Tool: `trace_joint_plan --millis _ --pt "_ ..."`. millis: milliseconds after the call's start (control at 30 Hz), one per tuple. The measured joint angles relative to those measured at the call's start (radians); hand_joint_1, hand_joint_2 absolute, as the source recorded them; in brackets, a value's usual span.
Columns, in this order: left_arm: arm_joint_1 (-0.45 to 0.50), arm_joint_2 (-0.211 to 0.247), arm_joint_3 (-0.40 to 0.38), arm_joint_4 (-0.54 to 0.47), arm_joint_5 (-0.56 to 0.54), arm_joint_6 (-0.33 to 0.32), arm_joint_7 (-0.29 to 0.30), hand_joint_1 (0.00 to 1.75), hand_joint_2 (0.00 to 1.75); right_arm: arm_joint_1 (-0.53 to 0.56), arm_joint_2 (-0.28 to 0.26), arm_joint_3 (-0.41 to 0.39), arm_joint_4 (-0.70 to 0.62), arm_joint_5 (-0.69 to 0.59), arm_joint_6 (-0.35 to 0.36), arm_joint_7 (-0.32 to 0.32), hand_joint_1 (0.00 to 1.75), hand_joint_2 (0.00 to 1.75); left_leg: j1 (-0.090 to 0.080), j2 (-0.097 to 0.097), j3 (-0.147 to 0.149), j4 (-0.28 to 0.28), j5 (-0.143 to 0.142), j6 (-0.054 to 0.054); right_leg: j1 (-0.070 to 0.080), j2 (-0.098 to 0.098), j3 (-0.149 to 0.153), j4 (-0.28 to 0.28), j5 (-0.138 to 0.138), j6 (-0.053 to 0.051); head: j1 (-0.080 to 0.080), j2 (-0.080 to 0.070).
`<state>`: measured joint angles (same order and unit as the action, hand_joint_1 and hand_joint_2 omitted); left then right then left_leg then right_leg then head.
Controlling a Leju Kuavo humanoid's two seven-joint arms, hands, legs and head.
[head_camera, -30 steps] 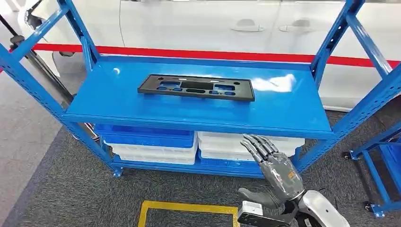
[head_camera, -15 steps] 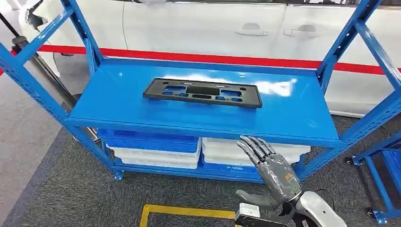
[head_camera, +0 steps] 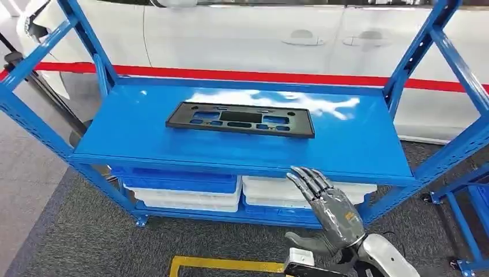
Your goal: Take the parts from the cabinet and place them on the table.
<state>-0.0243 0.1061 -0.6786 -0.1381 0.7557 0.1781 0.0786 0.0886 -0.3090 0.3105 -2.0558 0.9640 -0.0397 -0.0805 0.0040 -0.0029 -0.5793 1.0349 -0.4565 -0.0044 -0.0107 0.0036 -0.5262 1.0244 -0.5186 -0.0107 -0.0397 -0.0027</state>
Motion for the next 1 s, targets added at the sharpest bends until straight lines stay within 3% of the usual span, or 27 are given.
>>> trace_joint_plan --millis 100,167,200,267,300,333,367,433,467,500,567,600,633,667,700,767,800,833,867,900,967,1000 --pt "0.0 0.0 0.0 0.0 0.003 0.001 0.0 0.0 0.0 0.0 0.001 0.002 0.0 0.002 0.002 0.0 0.0 0.0 -0.003 -0.002 -0.003 -0.001 -0.006 0.014 -0.002 -0.001 0.001 -0.012 0.002 0.013 0.0 0.0" --pt "0.0 0.0 -0.001 0.0 0.006 0.001 0.0 0.0 0.0 -0.001 0.002 0.002 -0.002 0.002 0.002 0.0 0.0 0.0 0.007 -0.001 0.016 -0.022 -0.002 0.029 -0.003 -0.007 0.008 -0.001 -0.012 0.024 0.0 0.0" --pt "0.0 0.0 -0.001 0.0 0.007 0.001 -0.001 0.0 0.0 -0.003 0.002 0.002 -0.003 0.003 0.002 0.0 0.0 0.0 0.007 0.0 0.023 -0.027 -0.004 0.037 -0.001 -0.006 -0.019 0.051 -0.04 0.024 0.0 0.0" --pt "-0.002 0.0 -0.002 0.0 0.008 0.002 -0.001 0.0 0.0 0.0 0.003 0.002 -0.002 0.003 0.003 0.003 0.0 0.0 0.004 0.0 0.026 -0.027 -0.009 0.044 -0.002 -0.005 -0.114 0.214 -0.104 0.025 0.0 0.0" --pt "-0.003 0.0 -0.003 0.0 0.009 0.002 -0.001 0.0 0.0 0.001 0.003 0.002 -0.002 0.003 0.004 0.003 0.0 0.0 0.002 0.0 0.028 -0.027 -0.012 0.046 -0.003 -0.005 -0.157 0.278 -0.119 0.025 0.0 0.0" --pt "-0.003 0.0 -0.005 0.0 0.01 0.003 -0.001 0.0 0.0 0.001 0.005 0.002 -0.002 0.003 0.005 0.003 0.0 0.0 0.0 -0.001 0.033 -0.027 -0.016 0.047 -0.002 -0.005 -0.185 0.305 -0.108 0.024 0.0 0.0" --pt "-0.002 -0.001 -0.007 0.0 0.01 0.003 -0.001 0.0 0.0 0.001 0.005 0.002 -0.002 0.003 0.006 0.005 0.0 0.0 -0.001 -0.001 0.04 -0.027 -0.021 0.046 -0.002 -0.005 -0.183 0.279 -0.072 0.021 0.0 0.0" --pt "-0.002 -0.001 -0.008 0.0 0.013 0.003 -0.001 0.0 0.0 0.0 0.007 0.002 -0.002 0.003 0.008 0.005 0.0 0.0 -0.004 -0.003 0.061 -0.027 -0.034 0.043 0.0 -0.005 -0.12 0.121 0.042 0.01 0.0 0.0" --pt "-0.002 -0.001 -0.009 0.0 0.016 0.004 -0.001 0.0 0.0 -0.001 0.007 0.002 -0.002 0.003 0.01 0.005 0.0 0.0 -0.004 -0.004 0.067 -0.027 -0.042 0.041 0.004 -0.005 -0.085 0.036 0.084 0.001 0.0 0.0" --pt "-0.003 -0.002 -0.01 0.0 0.019 0.005 0.0 0.0 0.0 -0.003 0.008 0.002 -0.002 0.003 0.012 0.006 0.0 0.0 -0.01 -0.003 0.065 -0.027 -0.047 0.034 0.011 -0.006 -0.074 0.022 0.062 -0.002 0.0 0.0" --pt "-0.006 -0.001 -0.013 0.0 0.023 0.006 0.002 0.0 0.0 -0.004 0.01 0.003 -0.003 0.006 0.015 0.007 0.0 0.0 -0.008 -0.004 0.064 -0.025 -0.051 0.025 0.011 -0.006 -0.071 0.004 0.057 -0.003 0.0 0.0" --pt "-0.005 -0.002 -0.017 0.0 0.025 0.006 0.002 0.0 0.0 -0.004 0.011 0.003 -0.003 0.006 0.018 0.007 0.0 0.0 -0.005 -0.002 0.066 -0.03 -0.054 0.019 0.015 -0.003 -0.07 0.005 0.053 -0.009 0.0 0.0" --pt "-0.006 -0.002 -0.019 0.0 0.026 0.006 0.002 0.0 0.0 -0.004 0.013 0.003 -0.003 0.006 0.018 0.007 0.0 0.0 -0.005 -0.001 0.07 -0.034 -0.055 0.016 0.015 -0.002 -0.068 0.003 0.052 -0.012 0.001 0.0" --pt "-0.008 -0.001 -0.02 0.0 0.026 0.008 0.002 0.0 0.0 -0.005 0.015 0.003 -0.003 0.006 0.018 0.007 0.0 0.0 -0.006 0.0 0.075 -0.028 -0.064 0.008 0.001 -0.002 -0.054 -0.013 0.054 -0.016 0.0 0.0" --pt "-0.009 0.0 -0.022 0.0 0.027 0.009 0.002 0.0 0.0 -0.007 0.017 0.004 -0.003 0.007 0.02 0.007 0.0 0.0 -0.005 0.0 0.066 0.007 -0.081 0.003 0.001 -0.004 -0.044 -0.019 0.051 -0.022 0.0 0.0" --pt "-0.011 0.001 -0.023 0.0 0.028 0.011 0.002 0.0 0.0 -0.011 0.02 0.004 -0.003 0.009 0.021 0.008 0.0 0.0 0.0 0.0 -0.009 0.145 -0.145 -0.005 0.002 -0.006 -0.036 -0.019 0.043 -0.027 0.0 0.0" --pt "-0.01 0.001 -0.023 0.0 0.03 0.011 0.002 0.0 0.0 -0.011 0.023 0.004 -0.003 0.01 0.021 0.008 0.0 0.0 0.002 0.0 -0.063 0.235 -0.175 -0.01 0.002 -0.006 -0.032 -0.018 0.038 -0.027 0.0 0.0" --pt "-0.008 0.0 -0.024 0.0 0.03 0.011 0.002 0.0 0.0 -0.011 0.026 0.005 -0.002 0.011 0.022 0.008 0.0 0.0 0.003 0.0 -0.099 0.283 -0.178 -0.012 0.002 -0.005 -0.027 -0.018 0.033 -0.028 0.0 0.0" --pt "-0.007 0.0 -0.024 0.0 0.03 0.011 0.002 0.0 0.0 -0.011 0.027 0.005 -0.002 0.011 0.023 0.008 0.0 0.0 0.005 0.0 -0.112 0.284 -0.155 -0.013 0.002 -0.004 -0.02 -0.018 0.028 -0.027 0.0 0.0" --pt "-0.007 0.0 -0.024 0.0 0.03 0.011 0.002 0.0 0.0 -0.011 0.029 0.006 -0.002 0.012 0.023 0.008 0.0 0.0 0.006 0.0 -0.101 0.238 -0.107 -0.012 0.002 -0.003 -0.011 -0.018 0.021 -0.026 0.0 0.0" --pt "-0.008 0.0 -0.024 0.0 0.03 0.013 0.002 0.0 0.0 -0.013 0.032 0.006 -0.002 0.013 0.024 0.009 0.0 0.0 0.006 0.0 -0.038 0.068 0.011 -0.006 0.002 -0.003 0.014 -0.018 0.006 -0.021 0.0 0.0" --pt "-0.006 0.001 -0.024 0.001 0.031 0.015 0.002 0.0 0.0 -0.014 0.032 0.006 -0.002 0.013 0.025 0.009 0.0 0.0 0.004 -0.001 -0.013 0.013 0.023 0.001 0.001 -0.003 0.016 -0.019 -0.001 -0.016 0.001 0.0"
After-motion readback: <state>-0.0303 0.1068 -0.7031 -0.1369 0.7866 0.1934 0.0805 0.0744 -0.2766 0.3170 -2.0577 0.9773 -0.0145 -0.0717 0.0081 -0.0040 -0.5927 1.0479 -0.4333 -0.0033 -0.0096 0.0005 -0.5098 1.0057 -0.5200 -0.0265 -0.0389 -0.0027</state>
